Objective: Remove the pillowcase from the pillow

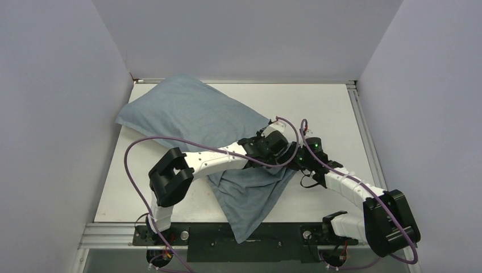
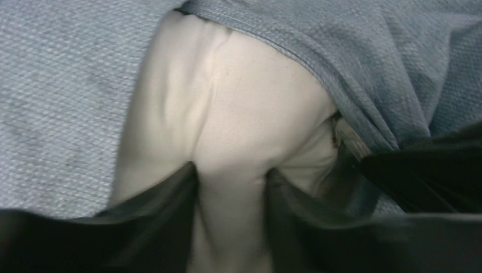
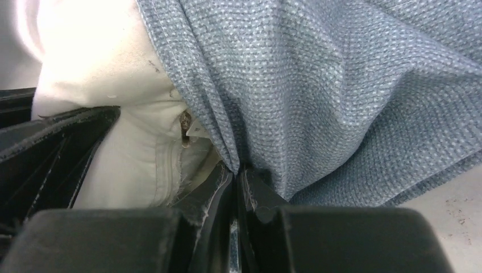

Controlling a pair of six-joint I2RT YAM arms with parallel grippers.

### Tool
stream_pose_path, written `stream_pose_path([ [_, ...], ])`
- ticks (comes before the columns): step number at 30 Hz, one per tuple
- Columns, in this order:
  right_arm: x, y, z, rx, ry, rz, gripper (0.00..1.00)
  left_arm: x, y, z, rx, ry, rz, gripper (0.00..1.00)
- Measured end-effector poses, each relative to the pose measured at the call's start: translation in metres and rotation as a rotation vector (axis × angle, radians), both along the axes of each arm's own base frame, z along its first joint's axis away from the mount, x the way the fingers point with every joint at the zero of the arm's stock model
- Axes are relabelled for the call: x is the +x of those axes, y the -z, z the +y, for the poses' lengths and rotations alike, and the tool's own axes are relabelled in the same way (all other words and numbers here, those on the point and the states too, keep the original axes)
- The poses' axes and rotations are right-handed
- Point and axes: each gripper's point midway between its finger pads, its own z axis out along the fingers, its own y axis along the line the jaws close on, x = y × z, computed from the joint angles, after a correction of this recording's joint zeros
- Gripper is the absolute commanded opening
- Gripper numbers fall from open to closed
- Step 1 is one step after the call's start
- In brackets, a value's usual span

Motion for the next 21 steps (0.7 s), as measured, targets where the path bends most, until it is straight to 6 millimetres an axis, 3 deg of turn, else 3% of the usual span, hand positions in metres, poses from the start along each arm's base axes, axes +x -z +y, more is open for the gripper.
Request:
stream_pose_path([
  [2,-0.001,0.001,0.000,-0.001,0.000,0.003,0.05,0.001,0.003,0.002,-0.004,-0.001,0.006,0.00],
  [12,-0.003,-0.001,-0.002,-0.018,-0.005,0.031,0.05,-0.023,-0.018,0.016,-0.070,0.082,0.047,0.00],
  [21,0.026,-0.067,0.009,-0.019,-0.039,-0.048,0.05,-0.039,-0.065,0.042,-0.173,0.114,0.035,0.00],
])
